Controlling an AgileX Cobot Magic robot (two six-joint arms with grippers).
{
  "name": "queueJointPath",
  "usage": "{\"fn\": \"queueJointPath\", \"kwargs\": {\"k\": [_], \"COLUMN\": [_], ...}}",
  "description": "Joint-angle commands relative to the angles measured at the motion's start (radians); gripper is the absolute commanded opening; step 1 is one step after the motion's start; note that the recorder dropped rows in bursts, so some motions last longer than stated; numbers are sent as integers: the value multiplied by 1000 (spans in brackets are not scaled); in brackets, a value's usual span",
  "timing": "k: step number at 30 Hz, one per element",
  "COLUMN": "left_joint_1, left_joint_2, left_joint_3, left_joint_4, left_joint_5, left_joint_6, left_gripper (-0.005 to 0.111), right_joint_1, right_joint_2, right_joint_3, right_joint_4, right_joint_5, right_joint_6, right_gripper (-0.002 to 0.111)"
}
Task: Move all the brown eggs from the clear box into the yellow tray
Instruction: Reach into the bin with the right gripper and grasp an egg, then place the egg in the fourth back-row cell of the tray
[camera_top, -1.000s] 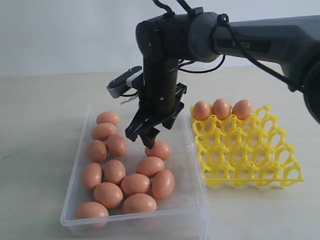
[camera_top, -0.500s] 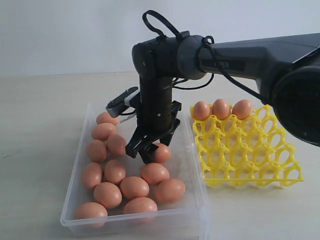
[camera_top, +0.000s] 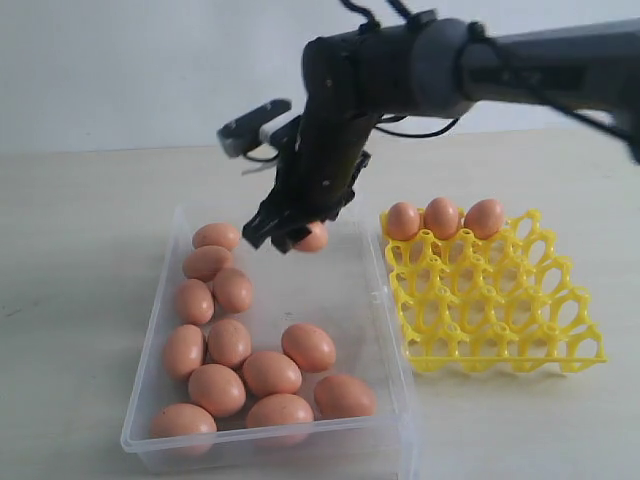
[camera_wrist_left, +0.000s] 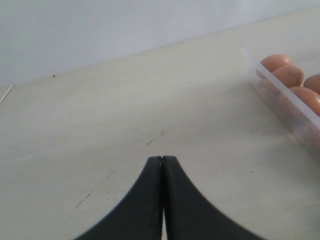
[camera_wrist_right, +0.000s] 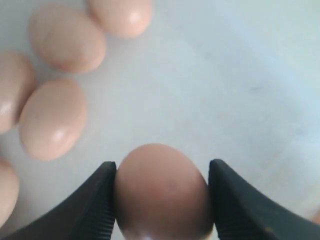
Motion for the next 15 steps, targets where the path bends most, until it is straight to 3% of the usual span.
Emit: {"fn": "queueJointPath", "kwargs": {"k": [1,7,15], "left_joint_1": [-3,-3,-3], "left_joint_2": [-6,-6,-6], "left_joint_3": [-4,-4,-4], "left_joint_4": [-4,-4,-4], "left_joint_5": [-7,-7,-7], "left_joint_6": [0,0,0], "left_gripper": [0,0,0], "right_joint_1": [-90,-256,-462], "right_joint_2": [-212,-421,-452], "right_joint_3": [268,578,737], "right_joint_4": [-71,-82,-71], "right_joint_5": [-370,-699,-899], "right_joint_6": [141,264,286], "right_gripper": [0,0,0]}}
